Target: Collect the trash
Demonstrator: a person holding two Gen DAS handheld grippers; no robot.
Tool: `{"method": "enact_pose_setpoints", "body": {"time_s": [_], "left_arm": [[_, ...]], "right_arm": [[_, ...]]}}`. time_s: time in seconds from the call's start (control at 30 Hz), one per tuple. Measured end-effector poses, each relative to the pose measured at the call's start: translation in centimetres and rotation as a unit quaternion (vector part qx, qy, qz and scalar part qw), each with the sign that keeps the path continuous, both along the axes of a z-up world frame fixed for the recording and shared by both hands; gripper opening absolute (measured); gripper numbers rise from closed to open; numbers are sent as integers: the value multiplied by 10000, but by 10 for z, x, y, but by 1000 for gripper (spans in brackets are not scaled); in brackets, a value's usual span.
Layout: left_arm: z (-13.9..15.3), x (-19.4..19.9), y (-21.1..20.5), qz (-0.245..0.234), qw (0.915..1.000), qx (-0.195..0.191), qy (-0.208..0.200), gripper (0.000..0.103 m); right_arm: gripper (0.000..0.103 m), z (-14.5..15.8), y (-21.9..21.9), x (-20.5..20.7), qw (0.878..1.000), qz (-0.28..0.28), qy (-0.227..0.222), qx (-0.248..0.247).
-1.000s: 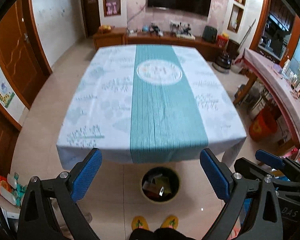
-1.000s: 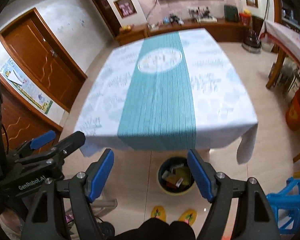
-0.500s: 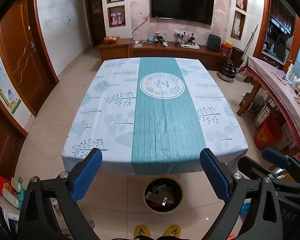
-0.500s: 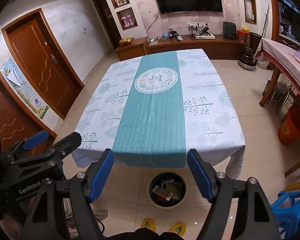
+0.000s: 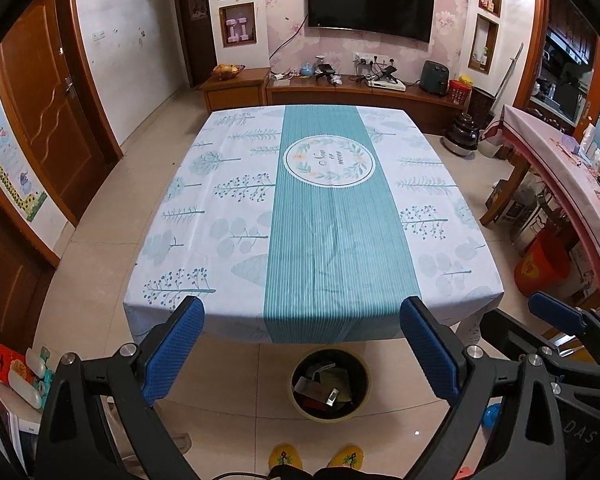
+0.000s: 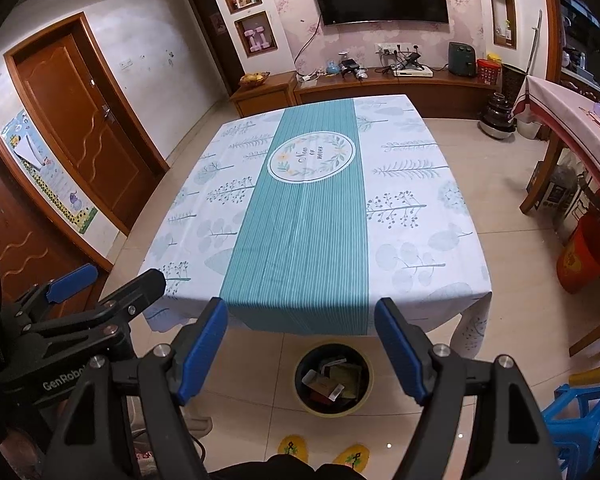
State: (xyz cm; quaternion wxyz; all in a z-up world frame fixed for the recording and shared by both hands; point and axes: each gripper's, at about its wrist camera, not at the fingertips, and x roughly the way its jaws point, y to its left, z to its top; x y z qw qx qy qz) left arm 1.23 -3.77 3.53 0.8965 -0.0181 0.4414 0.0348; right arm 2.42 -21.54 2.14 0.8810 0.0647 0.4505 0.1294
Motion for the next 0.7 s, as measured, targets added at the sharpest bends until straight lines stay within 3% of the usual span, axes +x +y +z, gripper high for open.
{"method": "enact_pose_setpoints", "body": {"time_s": [0.7], "left_arm": [[-9, 8, -2, 108, 9999, 51, 110, 97]], "right_arm": [[76, -12, -12, 12, 9998, 173, 72, 19]]}}
